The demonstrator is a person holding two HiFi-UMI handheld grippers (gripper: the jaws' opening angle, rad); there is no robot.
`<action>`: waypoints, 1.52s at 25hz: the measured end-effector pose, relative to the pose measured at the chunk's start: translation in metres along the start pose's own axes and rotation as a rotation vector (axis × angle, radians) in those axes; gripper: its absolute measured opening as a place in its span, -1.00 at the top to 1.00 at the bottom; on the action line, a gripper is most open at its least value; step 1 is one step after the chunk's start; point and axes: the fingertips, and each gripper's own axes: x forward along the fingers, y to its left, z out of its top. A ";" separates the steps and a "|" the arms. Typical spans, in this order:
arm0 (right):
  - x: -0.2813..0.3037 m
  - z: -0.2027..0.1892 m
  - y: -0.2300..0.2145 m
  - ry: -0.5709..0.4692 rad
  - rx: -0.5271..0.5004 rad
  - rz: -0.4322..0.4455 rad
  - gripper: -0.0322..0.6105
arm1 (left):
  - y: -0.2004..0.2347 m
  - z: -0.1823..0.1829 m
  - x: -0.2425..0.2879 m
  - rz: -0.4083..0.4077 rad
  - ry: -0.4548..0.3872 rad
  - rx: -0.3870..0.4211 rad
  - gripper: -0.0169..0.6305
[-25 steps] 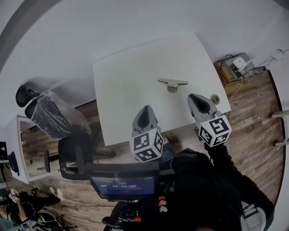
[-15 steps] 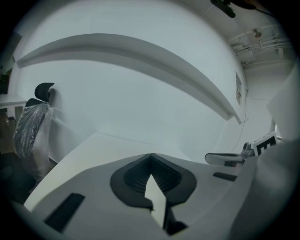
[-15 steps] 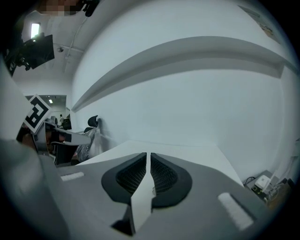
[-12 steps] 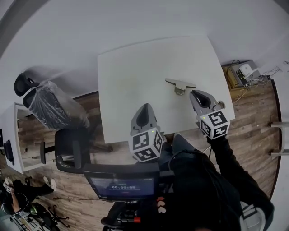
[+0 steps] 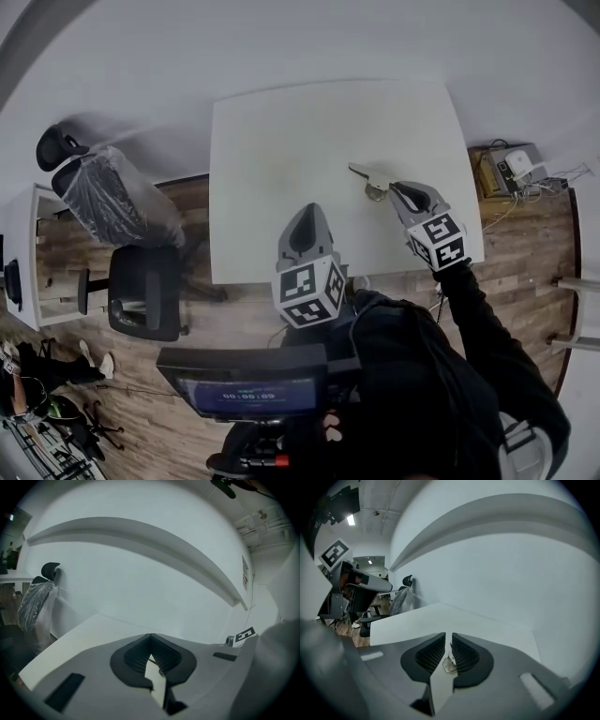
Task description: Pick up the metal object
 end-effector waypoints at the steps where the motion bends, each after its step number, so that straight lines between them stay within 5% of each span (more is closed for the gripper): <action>1: 0.005 -0.002 -0.001 0.014 -0.012 0.007 0.84 | 0.001 0.000 0.002 0.002 -0.001 -0.001 0.95; 15: 0.054 -0.041 0.012 0.224 -0.173 0.093 0.64 | 0.015 -0.023 0.023 0.031 0.052 -0.017 0.95; 38: 0.100 -0.085 0.006 0.464 -0.407 0.060 0.57 | 0.025 -0.032 0.032 0.043 0.083 -0.045 0.95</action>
